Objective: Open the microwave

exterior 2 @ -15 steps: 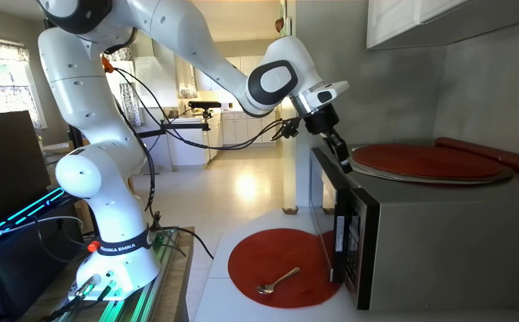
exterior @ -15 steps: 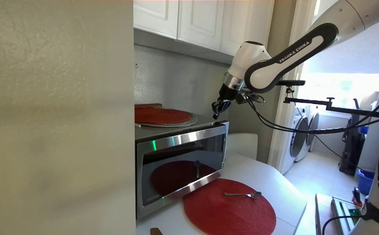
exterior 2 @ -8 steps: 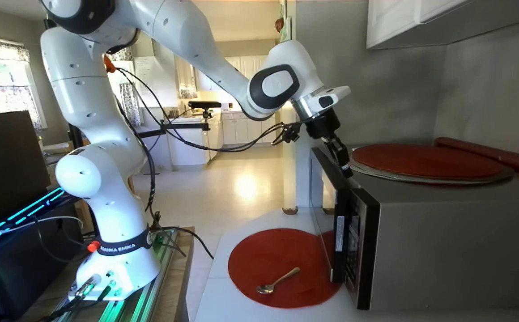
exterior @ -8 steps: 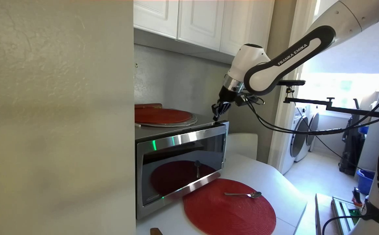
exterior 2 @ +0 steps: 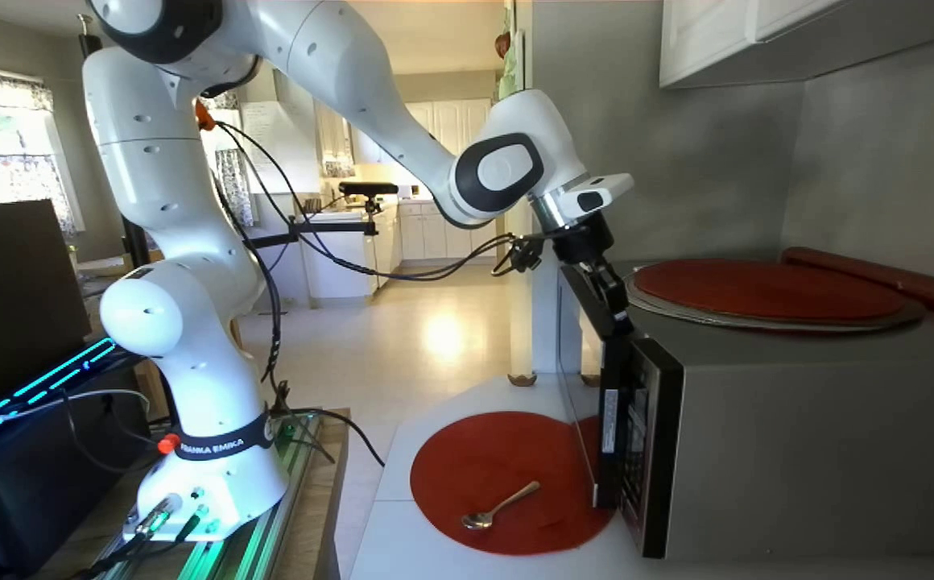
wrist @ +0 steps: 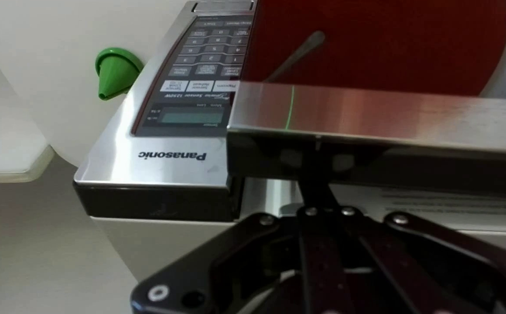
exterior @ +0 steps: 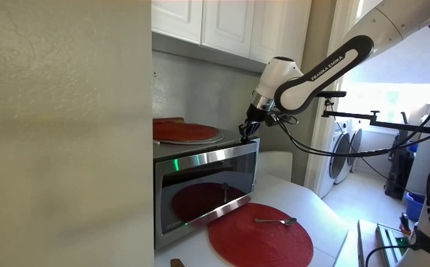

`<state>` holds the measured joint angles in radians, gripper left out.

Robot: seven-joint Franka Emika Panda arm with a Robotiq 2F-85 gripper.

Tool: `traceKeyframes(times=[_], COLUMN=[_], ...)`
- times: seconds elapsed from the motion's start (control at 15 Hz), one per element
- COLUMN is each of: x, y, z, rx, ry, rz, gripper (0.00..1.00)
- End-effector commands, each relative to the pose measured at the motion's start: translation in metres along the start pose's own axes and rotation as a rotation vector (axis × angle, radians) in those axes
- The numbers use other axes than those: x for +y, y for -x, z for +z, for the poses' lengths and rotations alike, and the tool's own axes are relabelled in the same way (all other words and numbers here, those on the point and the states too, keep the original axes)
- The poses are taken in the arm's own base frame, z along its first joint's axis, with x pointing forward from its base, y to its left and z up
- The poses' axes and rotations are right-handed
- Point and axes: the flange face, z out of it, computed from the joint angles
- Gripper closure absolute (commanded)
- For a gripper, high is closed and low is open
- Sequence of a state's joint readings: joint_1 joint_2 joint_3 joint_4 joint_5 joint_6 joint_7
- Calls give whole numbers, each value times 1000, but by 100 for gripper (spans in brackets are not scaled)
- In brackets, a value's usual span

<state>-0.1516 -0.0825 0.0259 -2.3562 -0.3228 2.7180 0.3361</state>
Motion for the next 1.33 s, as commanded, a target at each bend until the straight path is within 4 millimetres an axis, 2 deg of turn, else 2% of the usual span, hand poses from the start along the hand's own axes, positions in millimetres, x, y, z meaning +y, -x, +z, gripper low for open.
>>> traceKeyframes(times=[0.0,0.27,0.73,0.93,1.27], x=[-7,-30,-83,-73,-31], y=[13,30,54,49,38], z=[-3,-20,-88,-98,-80], rx=[-13,-32,-14,7,-49], ry=[2,-18,-57,-26,-39], rz=[13,4,3,-10,55], gripper=[100,100,100,100,100])
